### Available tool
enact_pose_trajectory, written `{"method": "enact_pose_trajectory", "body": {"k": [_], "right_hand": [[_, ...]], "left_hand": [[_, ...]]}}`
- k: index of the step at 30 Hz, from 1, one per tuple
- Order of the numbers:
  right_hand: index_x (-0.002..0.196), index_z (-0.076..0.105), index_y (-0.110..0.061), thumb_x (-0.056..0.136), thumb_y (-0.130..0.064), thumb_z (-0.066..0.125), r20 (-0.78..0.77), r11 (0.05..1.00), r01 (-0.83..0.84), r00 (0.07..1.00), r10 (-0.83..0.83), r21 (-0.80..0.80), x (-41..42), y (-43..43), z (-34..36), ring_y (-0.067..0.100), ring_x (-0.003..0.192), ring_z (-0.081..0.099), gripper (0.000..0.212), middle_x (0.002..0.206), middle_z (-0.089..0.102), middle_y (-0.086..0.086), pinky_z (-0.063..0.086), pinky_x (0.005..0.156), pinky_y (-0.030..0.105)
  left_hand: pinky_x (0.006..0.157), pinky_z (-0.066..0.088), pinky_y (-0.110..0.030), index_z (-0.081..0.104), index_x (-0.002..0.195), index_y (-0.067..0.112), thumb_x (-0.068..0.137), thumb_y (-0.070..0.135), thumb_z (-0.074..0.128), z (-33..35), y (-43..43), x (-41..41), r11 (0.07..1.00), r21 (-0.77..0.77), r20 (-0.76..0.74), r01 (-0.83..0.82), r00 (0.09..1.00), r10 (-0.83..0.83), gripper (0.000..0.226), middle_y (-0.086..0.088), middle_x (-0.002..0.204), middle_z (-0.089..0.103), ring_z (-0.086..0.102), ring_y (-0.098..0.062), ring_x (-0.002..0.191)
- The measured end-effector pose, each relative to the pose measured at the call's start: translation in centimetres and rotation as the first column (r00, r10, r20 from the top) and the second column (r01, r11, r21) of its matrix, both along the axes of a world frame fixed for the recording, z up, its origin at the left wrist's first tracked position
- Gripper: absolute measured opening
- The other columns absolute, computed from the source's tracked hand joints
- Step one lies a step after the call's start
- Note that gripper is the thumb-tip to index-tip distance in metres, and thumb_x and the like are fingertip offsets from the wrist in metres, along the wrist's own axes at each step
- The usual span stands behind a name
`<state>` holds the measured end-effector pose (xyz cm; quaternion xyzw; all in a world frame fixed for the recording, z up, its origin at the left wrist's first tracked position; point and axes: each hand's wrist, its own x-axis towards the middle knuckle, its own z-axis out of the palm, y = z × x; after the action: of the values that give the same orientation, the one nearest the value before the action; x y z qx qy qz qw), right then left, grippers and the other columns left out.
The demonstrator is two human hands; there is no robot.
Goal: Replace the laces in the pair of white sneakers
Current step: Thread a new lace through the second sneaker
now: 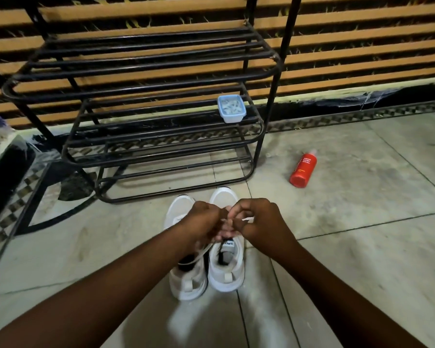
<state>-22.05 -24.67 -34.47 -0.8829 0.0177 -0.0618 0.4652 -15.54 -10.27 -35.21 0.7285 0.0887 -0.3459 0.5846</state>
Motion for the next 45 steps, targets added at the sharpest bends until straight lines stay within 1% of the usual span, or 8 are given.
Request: {"method": "enact_pose_trajectory", "body": {"k": [4, 10, 15, 17, 21, 30, 38, 45], "right_hand": [[0.076, 0.07, -0.017, 0.075, -0.003, 0.073, 0.056, 0.997, 0.048, 0.997, -0.051, 0.064, -0.8, 0.8, -0.1, 0.006, 0.063, 0.067, 0.015, 0.064, 0.069, -0.009, 0.048, 0.063, 0.012], [0.078, 0.069, -0.017, 0.084, -0.003, 0.064, -0.094, 0.959, 0.056, 0.995, -0.031, 0.278, -1.6, 0.7, -2.1, 0.012, 0.071, 0.074, 0.016, 0.07, 0.075, -0.003, 0.06, 0.072, 0.029], [0.09, 0.067, -0.012, 0.076, -0.012, 0.077, -0.058, 0.976, 0.167, 0.983, -0.176, -0.141, -1.6, 1.2, -5.0, 0.02, 0.075, 0.063, 0.016, 0.079, 0.062, 0.0, 0.053, 0.078, 0.04], [0.103, 0.067, -0.008, 0.075, -0.017, 0.079, -0.115, 0.969, 0.097, 0.985, -0.126, -0.228, -1.6, 1.5, -5.7, 0.028, 0.088, 0.063, 0.032, 0.094, 0.063, 0.01, 0.052, 0.082, 0.041], [0.095, 0.071, -0.005, 0.074, -0.011, 0.072, -0.116, 0.946, 0.05, 0.989, -0.092, -0.319, -1.3, 1.7, -6.1, 0.03, 0.086, 0.064, 0.022, 0.093, 0.064, 0.013, 0.052, 0.08, 0.036], [0.099, 0.071, -0.004, 0.072, -0.01, 0.073, -0.124, 0.96, 0.087, 0.985, -0.124, -0.264, -1.3, 0.5, -6.0, 0.03, 0.089, 0.063, 0.028, 0.095, 0.064, 0.013, 0.053, 0.079, 0.04], [0.114, 0.067, -0.022, 0.083, -0.02, 0.065, 0.089, 0.837, -0.072, 0.986, 0.142, -0.543, -1.6, 2.4, -5.0, 0.024, 0.088, 0.063, 0.031, 0.094, 0.063, 0.002, 0.051, 0.065, 0.032], [0.086, 0.065, -0.01, 0.088, -0.014, 0.053, -0.01, 0.803, -0.214, 0.968, 0.251, -0.557, -0.2, 3.2, -4.6, 0.036, 0.076, 0.064, 0.013, 0.08, 0.065, 0.012, 0.049, 0.065, 0.034]], "left_hand": [[0.043, 0.051, -0.023, 0.064, 0.099, 0.001, 0.09, -0.008, 0.06, 0.5, -0.8, 1.2, 0.997, -0.012, -0.192, -0.073, 0.979, 0.069, 0.013, -0.015, 0.071, 0.063, 0.058, -0.014, 0.044], [0.038, 0.048, -0.018, 0.065, 0.091, -0.006, 0.096, -0.014, 0.05, 2.1, 1.4, 2.8, 0.99, -0.046, -0.093, -0.133, 0.987, 0.128, 0.018, -0.016, 0.065, 0.066, 0.064, -0.014, 0.043], [0.052, 0.047, -0.022, 0.078, 0.085, -0.004, 0.084, -0.013, 0.058, 1.6, 3.8, 3.0, 0.951, 0.298, 0.36, 0.085, 0.912, -0.194, 0.022, -0.012, 0.074, 0.072, 0.061, -0.018, 0.056], [0.072, 0.054, -0.025, 0.081, 0.079, 0.005, 0.084, -0.007, 0.065, 1.0, 4.2, 2.5, 0.904, 0.403, 0.436, 0.141, 0.839, -0.325, 0.02, -0.004, 0.074, 0.075, 0.069, -0.014, 0.072], [0.071, 0.051, -0.018, 0.082, 0.076, 0.022, 0.083, 0.018, 0.08, -0.7, 4.3, 1.6, 0.821, 0.534, 0.446, 0.2, 0.759, -0.475, 0.008, 0.009, 0.076, 0.076, 0.068, 0.004, 0.077], [0.068, 0.049, -0.017, 0.078, 0.079, 0.018, 0.089, 0.034, 0.078, -1.9, 4.2, 1.3, 0.819, 0.532, 0.431, 0.215, 0.764, -0.48, 0.019, 0.005, 0.077, 0.076, 0.069, -0.001, 0.079], [0.077, 0.051, -0.022, 0.082, 0.081, 0.021, 0.084, 0.024, 0.084, -0.4, 4.9, 2.2, 0.863, 0.465, 0.513, 0.197, 0.735, -0.444, 0.005, 0.011, 0.077, 0.077, 0.07, -0.001, 0.082], [0.083, 0.057, -0.031, 0.083, 0.083, 0.019, 0.084, 0.013, 0.082, -0.4, 5.3, 2.1, 0.896, 0.422, 0.537, 0.137, 0.759, -0.369, 0.006, 0.006, 0.082, 0.078, 0.072, -0.008, 0.083]]}}
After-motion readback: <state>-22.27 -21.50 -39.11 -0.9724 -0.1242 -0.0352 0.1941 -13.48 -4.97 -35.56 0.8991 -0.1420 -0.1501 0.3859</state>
